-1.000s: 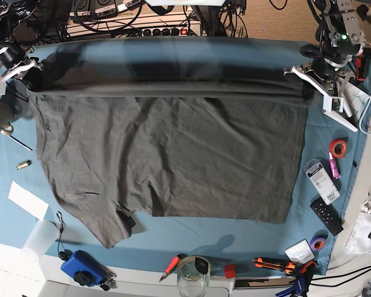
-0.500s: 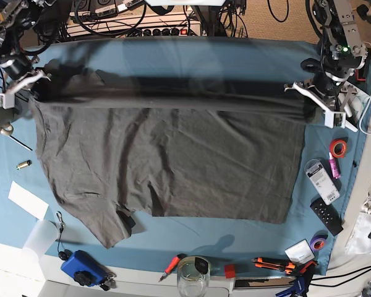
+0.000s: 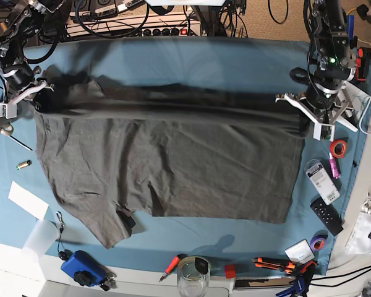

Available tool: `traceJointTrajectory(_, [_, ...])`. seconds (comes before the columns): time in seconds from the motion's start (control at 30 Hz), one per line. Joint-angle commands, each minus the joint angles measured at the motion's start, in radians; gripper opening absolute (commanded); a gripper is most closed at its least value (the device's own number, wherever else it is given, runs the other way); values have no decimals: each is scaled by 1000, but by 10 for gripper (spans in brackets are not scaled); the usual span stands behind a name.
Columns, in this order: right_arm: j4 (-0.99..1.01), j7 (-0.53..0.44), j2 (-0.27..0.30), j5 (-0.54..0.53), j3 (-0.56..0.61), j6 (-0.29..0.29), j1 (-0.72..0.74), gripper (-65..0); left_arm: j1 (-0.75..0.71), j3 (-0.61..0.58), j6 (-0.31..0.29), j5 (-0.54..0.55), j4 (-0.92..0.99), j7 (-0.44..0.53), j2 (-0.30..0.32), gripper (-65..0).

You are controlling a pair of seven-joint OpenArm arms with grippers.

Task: Fold the T-shirt properly
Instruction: 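Lower the folded collar edge onto the shirt body with both grippers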

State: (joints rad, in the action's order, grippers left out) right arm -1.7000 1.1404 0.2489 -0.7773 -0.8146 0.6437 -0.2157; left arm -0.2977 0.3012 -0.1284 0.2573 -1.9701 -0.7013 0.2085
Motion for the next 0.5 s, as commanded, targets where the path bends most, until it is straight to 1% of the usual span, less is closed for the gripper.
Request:
traceJointTrajectory(0.0, [-13, -35, 23, 2, -4, -6, 17, -650, 24, 2, 12, -11, 14, 19, 11, -650])
traceJointTrajectory(0.13, [-13, -51, 23, 48, -1, -6, 45, -650, 83, -18, -25, -11, 127, 19, 10, -650])
traceJointTrajectory(0.3, [8, -78, 23, 86, 51, -6, 70, -650, 138, -18, -26, -11, 159, 14, 11, -650])
traceJointTrajectory(0.47, [56, -121, 23, 169, 116, -14, 139, -650, 154, -18, -26, -11, 159, 15, 11, -650])
